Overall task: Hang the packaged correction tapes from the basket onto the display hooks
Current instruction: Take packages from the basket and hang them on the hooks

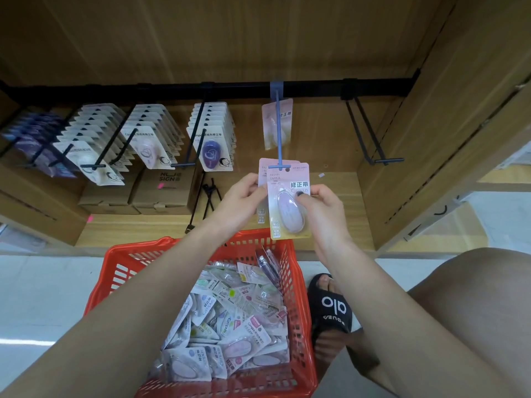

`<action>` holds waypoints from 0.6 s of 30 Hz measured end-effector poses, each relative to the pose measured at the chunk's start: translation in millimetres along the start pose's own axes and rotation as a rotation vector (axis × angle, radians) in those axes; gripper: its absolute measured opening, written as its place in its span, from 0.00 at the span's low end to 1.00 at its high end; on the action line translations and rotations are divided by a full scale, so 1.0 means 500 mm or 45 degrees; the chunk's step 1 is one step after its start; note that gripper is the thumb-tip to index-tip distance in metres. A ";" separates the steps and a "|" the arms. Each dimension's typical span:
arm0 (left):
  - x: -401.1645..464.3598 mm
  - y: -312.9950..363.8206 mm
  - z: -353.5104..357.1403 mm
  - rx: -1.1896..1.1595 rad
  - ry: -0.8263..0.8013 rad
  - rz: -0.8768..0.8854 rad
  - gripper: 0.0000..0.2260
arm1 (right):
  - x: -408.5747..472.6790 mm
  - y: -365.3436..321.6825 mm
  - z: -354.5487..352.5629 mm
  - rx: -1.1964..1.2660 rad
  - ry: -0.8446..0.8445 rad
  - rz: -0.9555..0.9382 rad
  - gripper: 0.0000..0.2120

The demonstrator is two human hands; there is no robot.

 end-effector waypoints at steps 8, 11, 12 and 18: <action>0.020 0.002 -0.006 0.005 -0.018 -0.014 0.08 | 0.011 -0.004 0.007 0.030 0.036 0.004 0.05; 0.040 -0.006 -0.011 0.023 0.006 -0.042 0.08 | 0.024 -0.011 0.011 -0.008 0.051 -0.026 0.03; 0.047 -0.008 -0.012 0.015 0.011 -0.058 0.08 | 0.029 -0.014 0.014 -0.026 0.055 -0.039 0.03; 0.094 -0.014 -0.017 -0.042 0.021 -0.114 0.13 | 0.048 -0.021 0.030 -0.132 0.041 -0.098 0.03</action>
Point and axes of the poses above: each hand's wrist, its own x-axis towards the middle knuckle, its own z-axis out of the palm, y = z × x, the point moved 10 cm from there along x, towards the middle knuckle, and after that the axes turned 8 degrees about -x, right-handed, at the moved point
